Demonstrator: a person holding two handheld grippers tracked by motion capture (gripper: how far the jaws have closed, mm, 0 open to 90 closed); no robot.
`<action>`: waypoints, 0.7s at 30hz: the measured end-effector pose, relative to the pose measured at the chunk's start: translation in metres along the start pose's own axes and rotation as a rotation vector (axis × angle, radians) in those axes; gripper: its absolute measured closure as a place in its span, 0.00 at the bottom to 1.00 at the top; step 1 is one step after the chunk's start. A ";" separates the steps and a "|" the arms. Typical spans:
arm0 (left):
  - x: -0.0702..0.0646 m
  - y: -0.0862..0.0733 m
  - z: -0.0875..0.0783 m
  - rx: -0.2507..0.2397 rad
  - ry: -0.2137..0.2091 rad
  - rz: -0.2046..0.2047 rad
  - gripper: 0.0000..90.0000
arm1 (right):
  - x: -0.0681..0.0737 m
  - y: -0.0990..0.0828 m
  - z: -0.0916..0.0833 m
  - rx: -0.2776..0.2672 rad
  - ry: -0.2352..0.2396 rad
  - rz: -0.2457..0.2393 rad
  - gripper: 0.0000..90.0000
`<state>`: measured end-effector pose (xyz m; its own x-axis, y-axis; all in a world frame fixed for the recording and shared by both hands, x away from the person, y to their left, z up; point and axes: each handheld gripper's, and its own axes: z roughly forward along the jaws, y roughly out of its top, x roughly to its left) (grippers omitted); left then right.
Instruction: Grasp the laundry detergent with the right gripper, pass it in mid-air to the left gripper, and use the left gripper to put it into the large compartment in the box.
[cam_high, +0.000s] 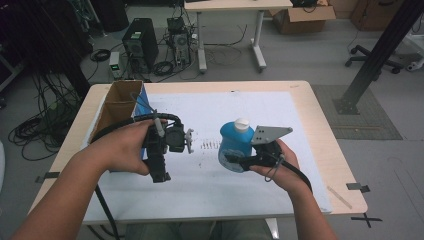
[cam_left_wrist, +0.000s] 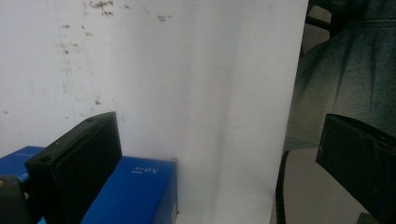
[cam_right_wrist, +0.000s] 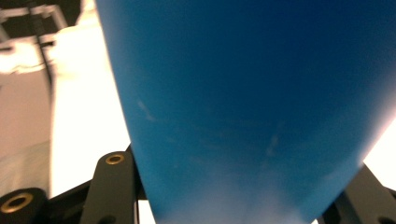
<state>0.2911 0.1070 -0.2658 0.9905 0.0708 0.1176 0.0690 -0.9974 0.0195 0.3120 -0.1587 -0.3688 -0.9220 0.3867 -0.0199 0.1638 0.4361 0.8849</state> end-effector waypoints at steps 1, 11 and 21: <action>0.000 0.002 -0.001 0.001 0.001 0.001 0.00 | 0.001 0.001 -0.001 0.006 0.017 -0.012 0.50; 0.002 0.017 -0.011 -0.010 0.006 0.022 0.00 | 0.011 0.002 0.002 0.054 0.158 -0.113 0.50; 0.004 0.032 -0.016 -0.016 0.000 0.045 0.00 | 0.019 0.005 0.023 0.047 0.250 -0.161 0.50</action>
<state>0.2950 0.0759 -0.2486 0.9926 0.0261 0.1185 0.0227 -0.9993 0.0299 0.3037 -0.1305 -0.3756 -0.9943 0.0998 -0.0382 0.0187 0.5148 0.8571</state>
